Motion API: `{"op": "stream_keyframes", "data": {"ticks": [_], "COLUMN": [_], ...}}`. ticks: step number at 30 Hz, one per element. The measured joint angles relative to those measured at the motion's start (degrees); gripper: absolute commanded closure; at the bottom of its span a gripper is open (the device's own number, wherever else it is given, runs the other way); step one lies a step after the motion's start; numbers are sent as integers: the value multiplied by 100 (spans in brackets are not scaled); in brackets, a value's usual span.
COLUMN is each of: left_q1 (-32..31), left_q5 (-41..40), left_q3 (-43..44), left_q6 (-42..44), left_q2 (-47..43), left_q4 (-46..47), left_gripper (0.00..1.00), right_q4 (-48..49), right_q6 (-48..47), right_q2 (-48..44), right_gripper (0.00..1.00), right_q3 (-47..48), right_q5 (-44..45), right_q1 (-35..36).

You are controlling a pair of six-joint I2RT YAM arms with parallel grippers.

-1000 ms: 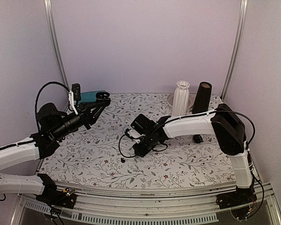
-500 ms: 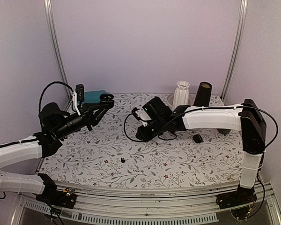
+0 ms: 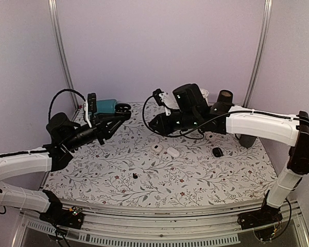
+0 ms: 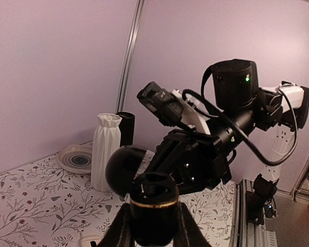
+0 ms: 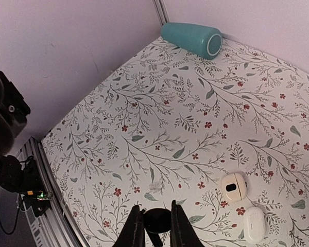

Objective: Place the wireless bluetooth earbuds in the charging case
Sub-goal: Insert the left earbud into the left side groove of the charging case.

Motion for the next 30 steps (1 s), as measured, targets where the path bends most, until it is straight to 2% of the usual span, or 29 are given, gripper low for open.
{"op": "stream_keyframes", "data": {"ticks": [8, 15, 21, 30], "left_q1": [-146, -527, -789, -1023], "left_q5": [66, -326, -697, -804], "left_q3": [-9, -9, -9, 94], "left_q6": [269, 612, 798, 898], "left_q2": [227, 446, 629, 778], "left_q4": [378, 608, 966, 1314], "left_gripper": [100, 100, 100, 100], "right_q4": [675, 1445, 2312, 3279], "right_q6": [396, 734, 938, 946], "right_q2": [-769, -1198, -1344, -1346], "right_gripper": [96, 96, 96, 97], "right_q3": [-229, -474, -861, -1095], "right_q5": [-57, -374, -616, -726], "right_q1": [-2, 4, 120, 363]}}
